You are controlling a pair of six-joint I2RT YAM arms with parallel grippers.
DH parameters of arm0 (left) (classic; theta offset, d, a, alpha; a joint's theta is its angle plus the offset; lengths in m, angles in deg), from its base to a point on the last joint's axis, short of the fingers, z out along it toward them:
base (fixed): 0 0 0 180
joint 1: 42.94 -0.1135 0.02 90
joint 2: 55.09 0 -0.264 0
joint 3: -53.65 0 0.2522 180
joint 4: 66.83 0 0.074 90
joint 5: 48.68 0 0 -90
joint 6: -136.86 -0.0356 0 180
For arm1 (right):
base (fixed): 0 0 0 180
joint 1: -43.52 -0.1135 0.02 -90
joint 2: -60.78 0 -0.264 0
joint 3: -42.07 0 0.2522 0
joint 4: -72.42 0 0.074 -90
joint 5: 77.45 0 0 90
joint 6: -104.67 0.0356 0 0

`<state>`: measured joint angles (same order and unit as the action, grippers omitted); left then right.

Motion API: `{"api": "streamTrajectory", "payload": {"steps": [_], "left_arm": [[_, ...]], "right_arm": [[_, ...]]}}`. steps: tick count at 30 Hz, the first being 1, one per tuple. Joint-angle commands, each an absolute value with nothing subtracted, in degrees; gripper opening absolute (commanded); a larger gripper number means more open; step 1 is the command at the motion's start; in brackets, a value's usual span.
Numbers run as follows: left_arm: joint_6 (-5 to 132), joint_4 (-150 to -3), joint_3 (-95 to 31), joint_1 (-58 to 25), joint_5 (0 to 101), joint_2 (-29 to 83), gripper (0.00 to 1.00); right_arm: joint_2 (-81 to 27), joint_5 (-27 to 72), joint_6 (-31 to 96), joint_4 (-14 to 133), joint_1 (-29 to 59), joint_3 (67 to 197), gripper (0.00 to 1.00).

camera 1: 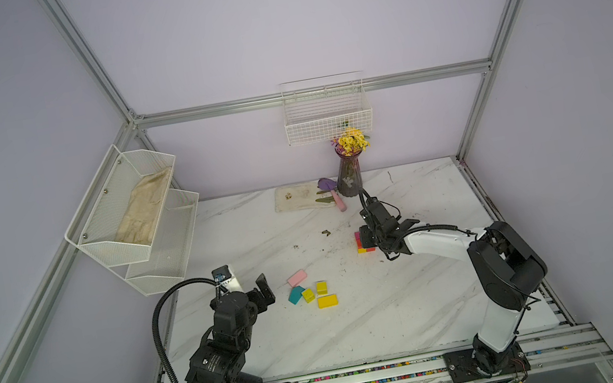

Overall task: Build the wood block tower
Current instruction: 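Lower the orange block onto the magenta and red blocks with the right gripper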

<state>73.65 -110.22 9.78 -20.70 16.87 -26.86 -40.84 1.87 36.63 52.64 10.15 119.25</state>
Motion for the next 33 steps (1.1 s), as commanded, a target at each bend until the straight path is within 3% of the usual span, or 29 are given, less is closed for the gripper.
{"api": "streamTrajectory", "payload": {"steps": [1,21,33], "left_arm": [[73.0,-108.4,11.7,-21.0,15.9,-27.1,1.00],[73.1,-108.4,11.8,-21.0,15.9,-27.1,1.00],[73.1,-108.4,11.8,-21.0,15.9,-27.1,1.00]], "right_arm": [[-42.6,1.1,36.1,51.2,10.5,121.0,0.00],[-41.4,-0.6,36.7,48.9,10.5,121.2,0.00],[-40.7,-0.5,36.9,48.1,10.5,121.2,0.06]]}}
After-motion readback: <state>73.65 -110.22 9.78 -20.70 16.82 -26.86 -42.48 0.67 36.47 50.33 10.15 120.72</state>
